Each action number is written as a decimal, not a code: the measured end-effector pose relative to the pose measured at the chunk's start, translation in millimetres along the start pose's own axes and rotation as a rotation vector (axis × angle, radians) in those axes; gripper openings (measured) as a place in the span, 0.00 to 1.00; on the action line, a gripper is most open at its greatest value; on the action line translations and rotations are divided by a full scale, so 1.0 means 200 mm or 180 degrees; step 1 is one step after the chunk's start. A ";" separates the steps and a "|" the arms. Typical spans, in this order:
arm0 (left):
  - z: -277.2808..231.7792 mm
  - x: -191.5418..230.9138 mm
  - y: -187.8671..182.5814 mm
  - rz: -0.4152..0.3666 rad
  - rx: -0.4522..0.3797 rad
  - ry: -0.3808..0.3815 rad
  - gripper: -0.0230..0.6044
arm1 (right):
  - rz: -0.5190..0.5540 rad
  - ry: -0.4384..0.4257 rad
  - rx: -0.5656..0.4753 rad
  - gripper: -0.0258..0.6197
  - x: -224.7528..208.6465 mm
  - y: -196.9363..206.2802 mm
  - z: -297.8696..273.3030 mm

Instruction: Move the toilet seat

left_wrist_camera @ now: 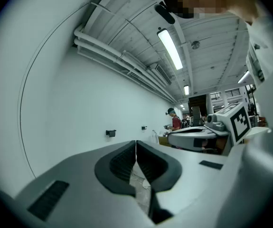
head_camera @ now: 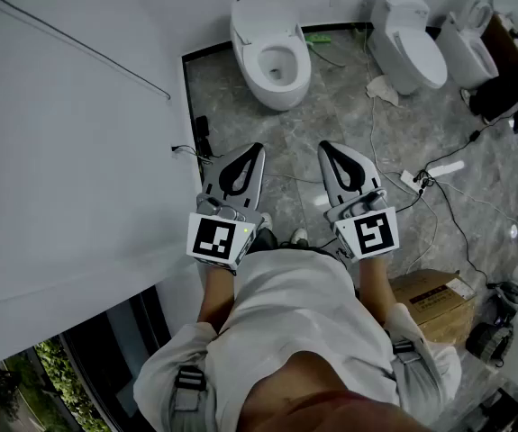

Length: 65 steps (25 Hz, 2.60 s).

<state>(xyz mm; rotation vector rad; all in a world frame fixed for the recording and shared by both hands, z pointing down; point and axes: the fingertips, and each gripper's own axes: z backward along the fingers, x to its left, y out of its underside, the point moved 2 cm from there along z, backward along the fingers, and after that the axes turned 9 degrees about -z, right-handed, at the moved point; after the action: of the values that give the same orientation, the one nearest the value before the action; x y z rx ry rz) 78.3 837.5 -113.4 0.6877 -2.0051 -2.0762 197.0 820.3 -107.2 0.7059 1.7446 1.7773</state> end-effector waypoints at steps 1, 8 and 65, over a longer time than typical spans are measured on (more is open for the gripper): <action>0.00 -0.03 0.00 -0.0003 0.0003 -0.0010 0.07 | -0.0009 0.0005 -0.0007 0.07 -0.01 0.00 0.02; 0.00 -0.15 -0.03 -0.0039 -0.0021 -0.0039 0.07 | -0.0063 -0.0008 -0.0025 0.07 -0.04 0.01 0.12; -1.56 0.70 0.12 -0.0042 0.0095 -0.0288 0.07 | -0.0078 -0.0194 0.0103 0.07 -1.20 0.03 -1.26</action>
<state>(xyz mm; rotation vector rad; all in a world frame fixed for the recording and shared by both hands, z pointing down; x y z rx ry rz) 86.7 494.8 -114.3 0.6242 -2.0887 -2.1254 191.3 472.6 -105.5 0.7412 1.7378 1.6974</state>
